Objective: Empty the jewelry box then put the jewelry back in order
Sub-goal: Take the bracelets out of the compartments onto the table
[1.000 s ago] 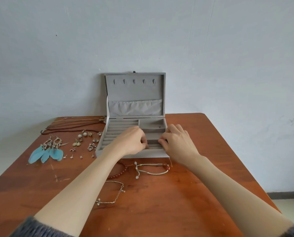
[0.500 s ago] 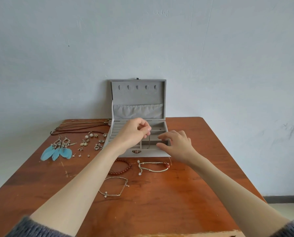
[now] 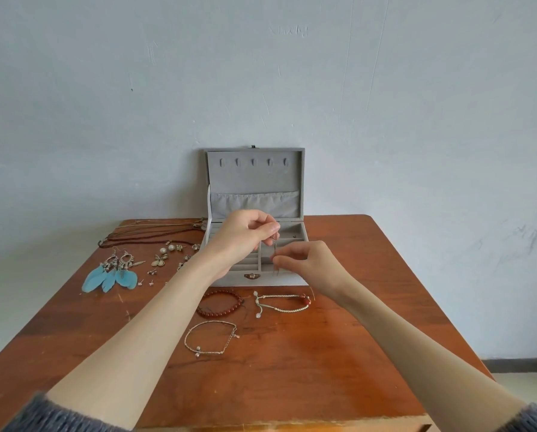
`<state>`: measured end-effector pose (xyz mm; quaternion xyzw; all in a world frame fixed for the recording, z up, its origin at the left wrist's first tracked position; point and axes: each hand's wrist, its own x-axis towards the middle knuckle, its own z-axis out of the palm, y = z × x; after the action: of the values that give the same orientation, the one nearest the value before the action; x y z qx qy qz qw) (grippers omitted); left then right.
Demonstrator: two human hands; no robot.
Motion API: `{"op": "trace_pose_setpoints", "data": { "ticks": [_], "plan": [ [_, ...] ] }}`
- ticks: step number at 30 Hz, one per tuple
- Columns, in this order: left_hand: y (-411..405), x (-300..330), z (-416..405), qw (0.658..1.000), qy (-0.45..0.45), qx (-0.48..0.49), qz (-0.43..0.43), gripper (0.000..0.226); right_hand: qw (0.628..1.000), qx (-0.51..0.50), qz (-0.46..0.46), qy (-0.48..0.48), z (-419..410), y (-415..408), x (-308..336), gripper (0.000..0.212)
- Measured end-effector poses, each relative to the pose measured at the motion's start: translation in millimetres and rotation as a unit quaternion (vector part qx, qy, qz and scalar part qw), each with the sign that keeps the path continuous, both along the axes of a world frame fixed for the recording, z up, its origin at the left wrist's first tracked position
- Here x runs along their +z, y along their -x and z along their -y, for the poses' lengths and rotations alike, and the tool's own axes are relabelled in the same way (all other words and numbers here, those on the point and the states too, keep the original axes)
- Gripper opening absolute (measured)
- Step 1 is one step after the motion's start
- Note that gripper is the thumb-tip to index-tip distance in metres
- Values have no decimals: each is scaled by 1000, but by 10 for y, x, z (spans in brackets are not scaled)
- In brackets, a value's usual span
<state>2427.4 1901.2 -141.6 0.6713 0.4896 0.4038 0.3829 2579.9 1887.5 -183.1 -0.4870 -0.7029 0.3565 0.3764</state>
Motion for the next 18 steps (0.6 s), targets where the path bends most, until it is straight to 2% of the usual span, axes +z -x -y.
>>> {"op": "trace_pose_setpoints", "data": {
  "ticks": [4, 9, 11, 15, 17, 18],
  "plan": [
    [19, -9, 16, 1000, 3, 10, 27, 14, 998, 4, -58, 26, 54, -25, 59, 11],
    [27, -14, 114, 992, 48, -11, 112, 15, 983, 20, -137, 116, 187, -112, 112, 17],
    [3, -13, 170, 975, 92, -42, 196, 16, 974, 43, -168, 148, 244, -142, 116, 19],
    [28, -38, 317, 908, 161, -100, 373, 14, 958, 91, -200, 185, 385, -183, 131, 28],
    [67, -89, 392, 891, 181, -101, 403, 16, 955, 98, -199, 198, 441, -210, 157, 24],
    [77, -122, 423, 899, 186, -84, 388, 18, 956, 95, -192, 200, 464, -226, 178, 22]
  ]
}}
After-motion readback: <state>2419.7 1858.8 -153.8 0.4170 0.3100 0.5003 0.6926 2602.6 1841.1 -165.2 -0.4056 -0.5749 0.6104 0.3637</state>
